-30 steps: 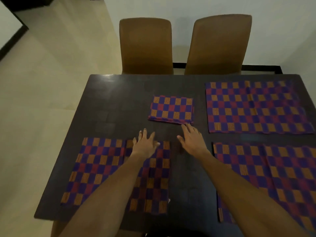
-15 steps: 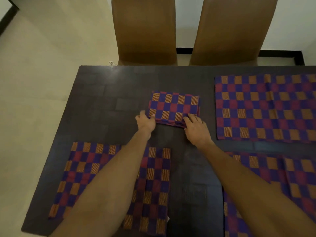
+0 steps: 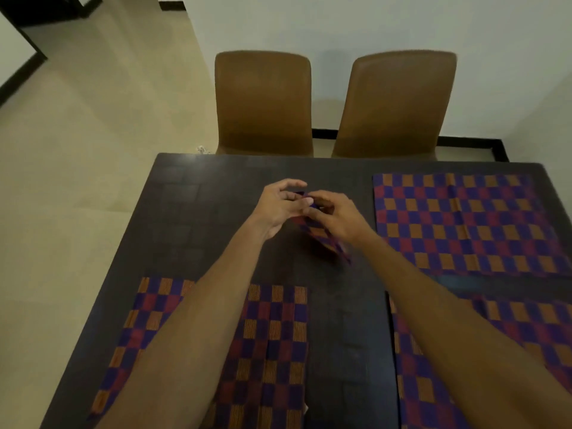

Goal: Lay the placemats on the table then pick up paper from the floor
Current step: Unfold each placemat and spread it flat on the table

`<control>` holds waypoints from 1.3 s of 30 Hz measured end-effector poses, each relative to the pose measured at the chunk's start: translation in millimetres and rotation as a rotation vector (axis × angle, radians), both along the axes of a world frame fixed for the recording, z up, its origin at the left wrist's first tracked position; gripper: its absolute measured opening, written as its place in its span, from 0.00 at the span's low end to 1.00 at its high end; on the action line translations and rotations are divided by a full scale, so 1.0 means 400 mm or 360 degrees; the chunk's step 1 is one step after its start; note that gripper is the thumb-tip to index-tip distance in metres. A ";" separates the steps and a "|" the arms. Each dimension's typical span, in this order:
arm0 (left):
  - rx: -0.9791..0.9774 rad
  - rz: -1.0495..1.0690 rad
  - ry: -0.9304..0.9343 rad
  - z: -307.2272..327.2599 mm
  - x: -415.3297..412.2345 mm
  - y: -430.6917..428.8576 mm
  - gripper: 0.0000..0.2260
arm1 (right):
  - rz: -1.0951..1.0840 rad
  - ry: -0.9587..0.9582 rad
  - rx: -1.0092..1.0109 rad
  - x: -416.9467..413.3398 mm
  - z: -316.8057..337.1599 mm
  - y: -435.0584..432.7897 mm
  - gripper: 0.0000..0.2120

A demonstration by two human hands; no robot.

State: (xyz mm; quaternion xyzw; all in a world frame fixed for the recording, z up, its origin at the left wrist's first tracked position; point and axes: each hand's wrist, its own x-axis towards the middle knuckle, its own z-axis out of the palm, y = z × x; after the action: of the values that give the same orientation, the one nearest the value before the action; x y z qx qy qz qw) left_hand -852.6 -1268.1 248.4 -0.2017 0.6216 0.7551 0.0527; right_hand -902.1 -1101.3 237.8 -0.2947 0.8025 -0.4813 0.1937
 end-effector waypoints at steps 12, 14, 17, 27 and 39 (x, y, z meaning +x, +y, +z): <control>0.0030 -0.0189 0.0374 0.275 0.007 -0.040 0.24 | -0.0165 -0.0480 -0.0487 -0.022 0.309 0.041 0.10; -0.0550 -0.0064 0.0320 0.290 0.010 -0.070 0.18 | -0.0316 -0.0391 -0.0468 -0.023 0.331 0.054 0.08; -0.1381 0.0173 0.0300 0.308 0.028 -0.100 0.10 | -0.0411 -0.0316 -0.0436 -0.012 0.356 0.064 0.05; -0.0911 -0.0453 0.0531 0.405 0.087 -0.017 0.22 | -0.0284 -0.0748 -0.0595 0.076 0.395 -0.024 0.11; -0.1851 -0.0231 0.0512 0.465 0.106 -0.135 0.09 | -0.0369 -0.0861 -0.0469 0.079 0.459 -0.066 0.14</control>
State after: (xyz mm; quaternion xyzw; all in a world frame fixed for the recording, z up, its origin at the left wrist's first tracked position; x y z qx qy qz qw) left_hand -810.1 -1322.1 434.3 -0.0377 0.9446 0.3071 -0.1094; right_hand -870.4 -1127.7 421.2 -0.0877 0.6718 -0.6720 0.2990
